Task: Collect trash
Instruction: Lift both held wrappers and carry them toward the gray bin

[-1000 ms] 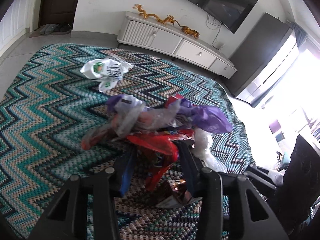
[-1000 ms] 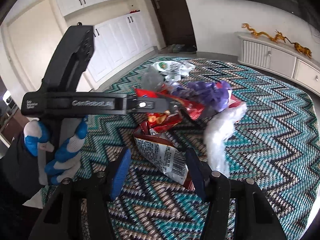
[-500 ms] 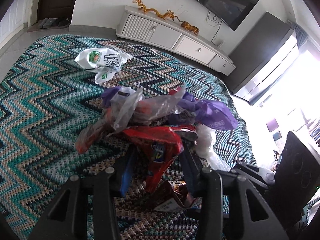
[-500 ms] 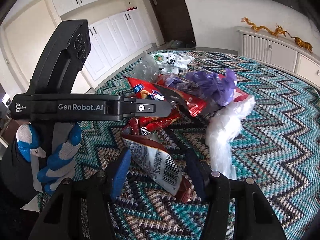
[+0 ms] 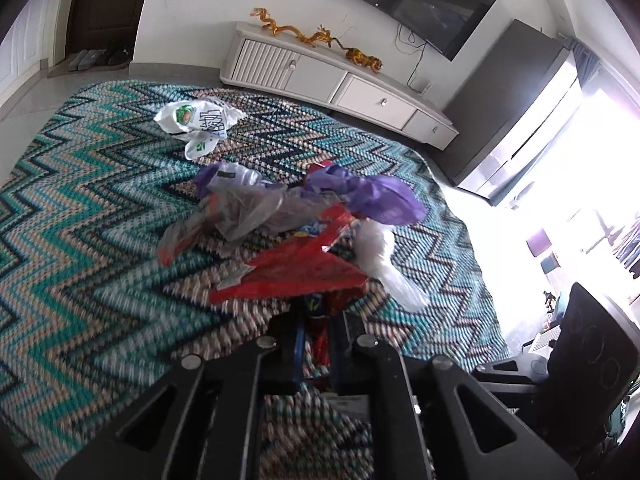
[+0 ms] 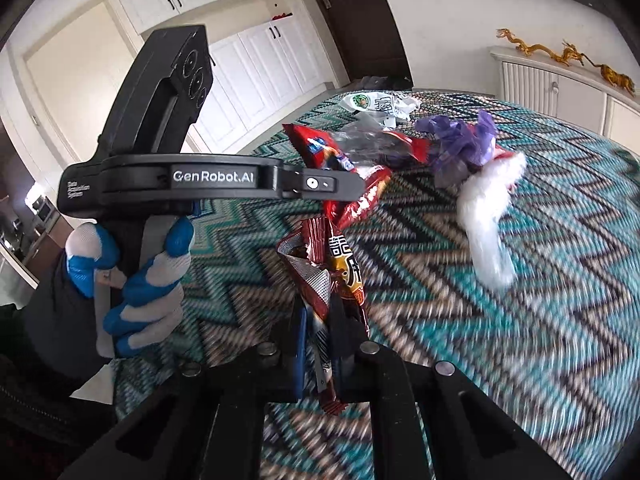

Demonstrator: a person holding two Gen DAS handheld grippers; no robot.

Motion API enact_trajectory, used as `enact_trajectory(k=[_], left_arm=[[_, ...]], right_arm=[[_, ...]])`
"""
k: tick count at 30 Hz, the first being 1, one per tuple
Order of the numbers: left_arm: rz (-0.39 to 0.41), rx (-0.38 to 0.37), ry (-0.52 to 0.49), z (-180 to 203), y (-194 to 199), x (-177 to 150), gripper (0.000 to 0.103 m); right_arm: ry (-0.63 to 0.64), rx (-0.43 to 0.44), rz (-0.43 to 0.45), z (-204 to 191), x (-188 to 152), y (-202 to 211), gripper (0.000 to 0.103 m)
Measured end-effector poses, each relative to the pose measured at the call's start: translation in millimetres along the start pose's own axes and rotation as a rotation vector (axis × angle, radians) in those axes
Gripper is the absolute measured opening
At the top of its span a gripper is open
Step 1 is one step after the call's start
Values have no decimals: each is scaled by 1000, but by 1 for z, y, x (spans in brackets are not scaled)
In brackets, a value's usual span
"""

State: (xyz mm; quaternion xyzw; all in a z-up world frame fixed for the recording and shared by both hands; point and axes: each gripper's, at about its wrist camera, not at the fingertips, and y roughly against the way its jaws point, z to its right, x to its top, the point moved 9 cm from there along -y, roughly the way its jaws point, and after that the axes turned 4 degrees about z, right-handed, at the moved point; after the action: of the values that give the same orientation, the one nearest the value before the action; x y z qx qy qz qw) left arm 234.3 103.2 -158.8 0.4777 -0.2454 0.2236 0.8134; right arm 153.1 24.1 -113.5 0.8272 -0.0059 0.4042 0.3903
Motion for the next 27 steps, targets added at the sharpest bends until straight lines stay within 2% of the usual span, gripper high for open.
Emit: enact_trajectory(k=[7,10,17,27], left_arm=[[43,-2,-21,18,43,-15,8],[75,-7,-40,30,65,-17,5],[150,-25,-98,64,119,-23,5],[213,-66,-208,130,166,-40,5]], right_arm=[[-45,-66,73,-12,-16,51,10],[-72,-108,126,-17,-21,81,10],[-108,-200,261,-27,-25,145,10],[-137,-312,436,-38,-41,231,9]])
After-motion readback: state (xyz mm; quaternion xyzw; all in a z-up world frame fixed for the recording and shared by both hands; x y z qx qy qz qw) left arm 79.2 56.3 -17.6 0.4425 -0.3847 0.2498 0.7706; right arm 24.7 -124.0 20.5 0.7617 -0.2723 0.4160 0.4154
